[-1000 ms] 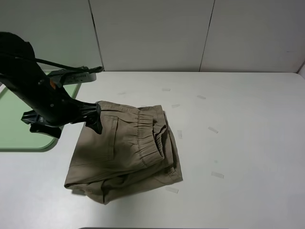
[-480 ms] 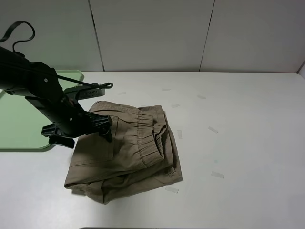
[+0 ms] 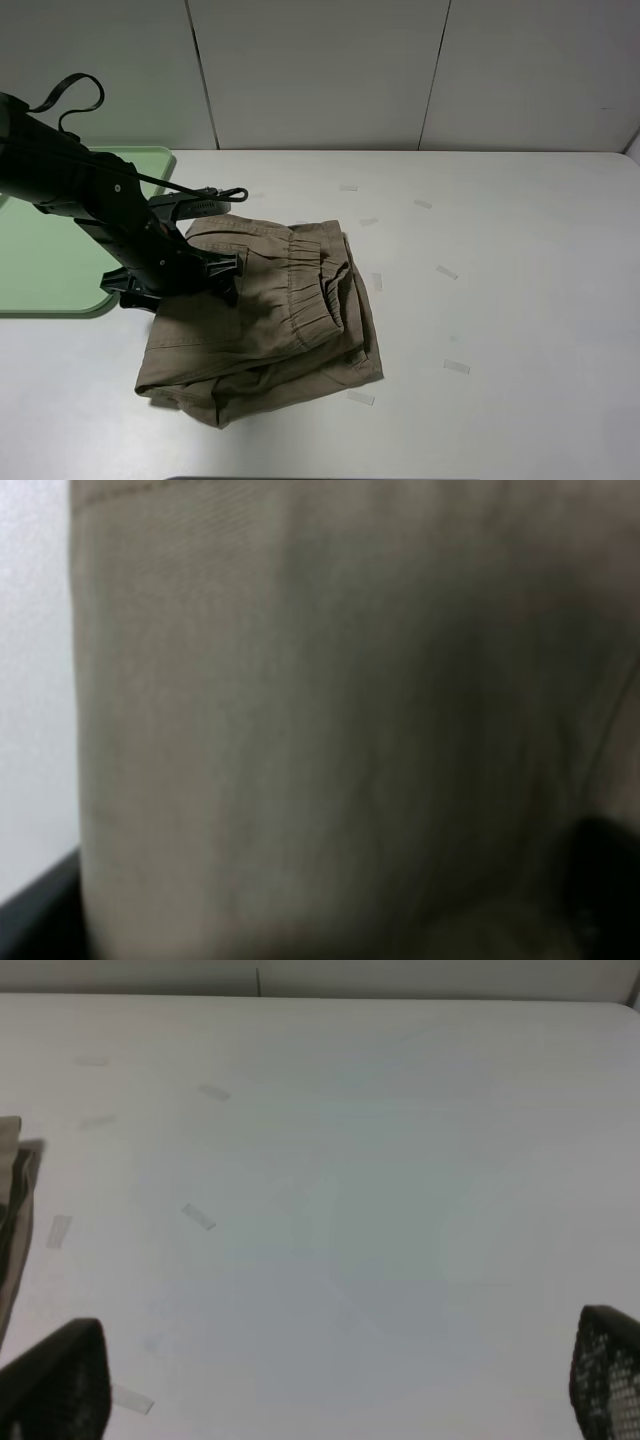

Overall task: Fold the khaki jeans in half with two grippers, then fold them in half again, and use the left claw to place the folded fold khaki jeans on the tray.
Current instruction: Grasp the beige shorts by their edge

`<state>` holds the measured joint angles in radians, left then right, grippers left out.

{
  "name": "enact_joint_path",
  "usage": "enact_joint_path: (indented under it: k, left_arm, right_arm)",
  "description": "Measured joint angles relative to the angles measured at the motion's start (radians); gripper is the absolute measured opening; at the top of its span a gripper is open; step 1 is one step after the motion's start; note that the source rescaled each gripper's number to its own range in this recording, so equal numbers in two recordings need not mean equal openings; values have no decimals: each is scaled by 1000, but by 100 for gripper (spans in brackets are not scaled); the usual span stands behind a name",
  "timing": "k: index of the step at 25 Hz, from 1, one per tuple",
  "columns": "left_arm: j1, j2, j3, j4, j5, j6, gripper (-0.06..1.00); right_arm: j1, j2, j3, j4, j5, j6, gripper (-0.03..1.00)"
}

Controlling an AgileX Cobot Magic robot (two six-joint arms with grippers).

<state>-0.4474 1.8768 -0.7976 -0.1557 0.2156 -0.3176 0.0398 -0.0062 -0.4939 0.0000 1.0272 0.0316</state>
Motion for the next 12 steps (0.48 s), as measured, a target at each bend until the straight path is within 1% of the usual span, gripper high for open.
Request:
enact_joint_path:
  k: [2, 8, 10, 12]
  left_arm:
    - [0, 1, 0, 0, 0, 0, 70]
    - [-2, 3, 0, -4, -11, 19, 30]
    - [-3, 3, 0, -6, -15, 36, 20]
    - [-3, 2, 0, -7, -15, 45, 19]
  right_arm:
    - [0, 0, 0, 0, 0, 0, 100]
    - [0, 0, 0, 0, 0, 0, 100]
    - [0, 0, 0, 0, 0, 0, 100]
    - [0, 0, 0, 0, 0, 0, 100]
